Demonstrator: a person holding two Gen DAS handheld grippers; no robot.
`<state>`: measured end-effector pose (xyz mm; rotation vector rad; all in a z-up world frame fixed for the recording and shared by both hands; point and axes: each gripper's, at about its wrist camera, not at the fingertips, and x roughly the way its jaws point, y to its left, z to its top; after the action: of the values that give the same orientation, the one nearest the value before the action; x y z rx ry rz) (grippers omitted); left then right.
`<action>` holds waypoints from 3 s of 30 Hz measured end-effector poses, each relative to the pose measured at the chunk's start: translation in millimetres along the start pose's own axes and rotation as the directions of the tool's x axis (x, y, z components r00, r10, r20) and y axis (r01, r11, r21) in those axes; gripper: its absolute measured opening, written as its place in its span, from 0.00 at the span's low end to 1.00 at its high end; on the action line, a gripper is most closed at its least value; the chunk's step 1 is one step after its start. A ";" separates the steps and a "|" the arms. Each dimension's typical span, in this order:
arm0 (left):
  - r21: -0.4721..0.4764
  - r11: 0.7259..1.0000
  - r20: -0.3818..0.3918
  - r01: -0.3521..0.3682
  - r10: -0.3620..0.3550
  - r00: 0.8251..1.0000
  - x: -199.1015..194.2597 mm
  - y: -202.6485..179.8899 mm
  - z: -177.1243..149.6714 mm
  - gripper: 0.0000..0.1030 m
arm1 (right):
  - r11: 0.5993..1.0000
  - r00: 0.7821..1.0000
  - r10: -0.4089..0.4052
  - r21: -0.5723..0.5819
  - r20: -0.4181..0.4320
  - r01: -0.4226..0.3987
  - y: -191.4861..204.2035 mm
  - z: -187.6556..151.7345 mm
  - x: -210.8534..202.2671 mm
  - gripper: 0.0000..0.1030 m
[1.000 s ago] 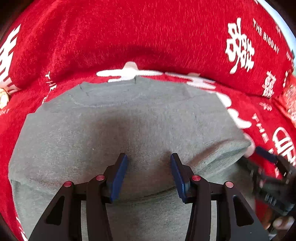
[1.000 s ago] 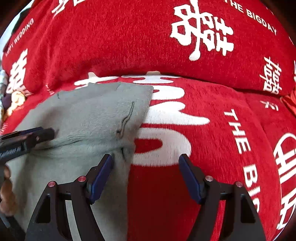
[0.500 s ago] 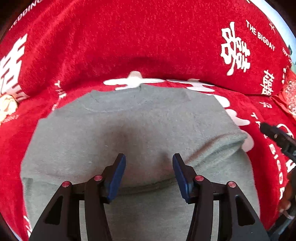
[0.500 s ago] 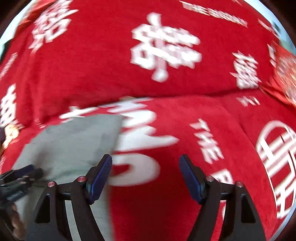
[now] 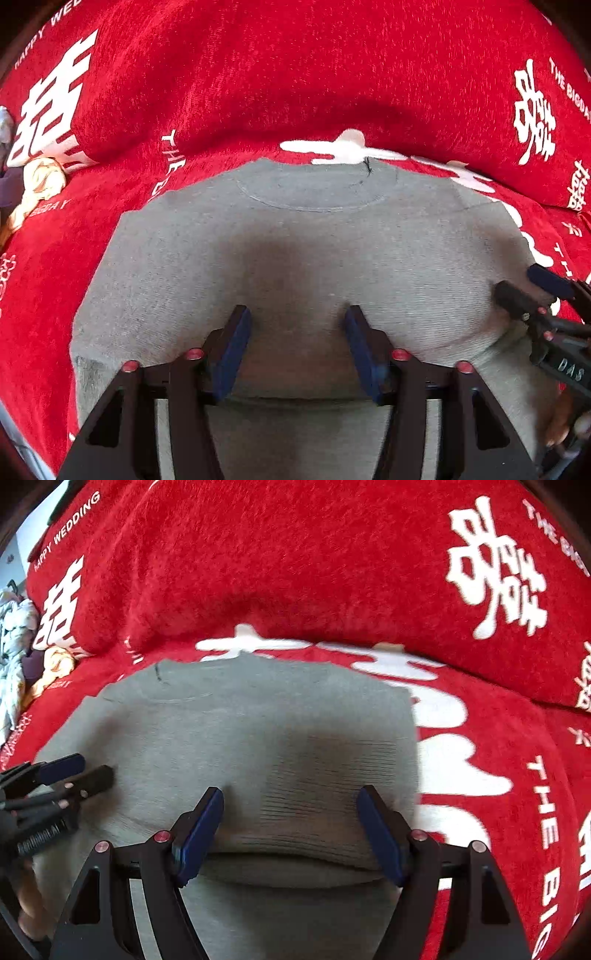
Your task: Fold small clothes
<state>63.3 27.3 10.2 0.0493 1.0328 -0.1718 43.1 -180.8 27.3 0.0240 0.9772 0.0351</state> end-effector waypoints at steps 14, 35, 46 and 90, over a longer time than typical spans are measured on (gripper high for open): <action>-0.142 0.990 0.038 0.006 -0.001 0.999 -19.6 79.7 -19.8 0.70 | 0.992 0.992 -0.128 -0.011 -0.007 0.128 2.8 -6.3 -19.3 0.76; 0.015 0.997 0.044 -0.070 0.069 0.997 -80.8 85.1 -130.6 0.91 | 0.992 0.995 -0.098 -0.073 0.034 0.100 2.1 -145.0 -101.3 0.79; 0.205 0.979 0.077 -0.024 0.008 0.997 -101.5 8.2 -195.9 0.92 | 0.941 0.997 0.004 -0.338 0.080 0.023 86.2 -209.8 -113.9 0.79; -0.241 0.955 0.061 0.171 -0.161 0.985 -101.6 124.8 -247.9 0.60 | 0.999 0.997 0.022 -0.028 0.075 -0.020 12.6 -269.6 -144.7 0.26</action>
<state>-177.6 192.5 -34.8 -0.2656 1.0111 -0.1956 -261.5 -172.9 -3.1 0.0104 0.9010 0.0662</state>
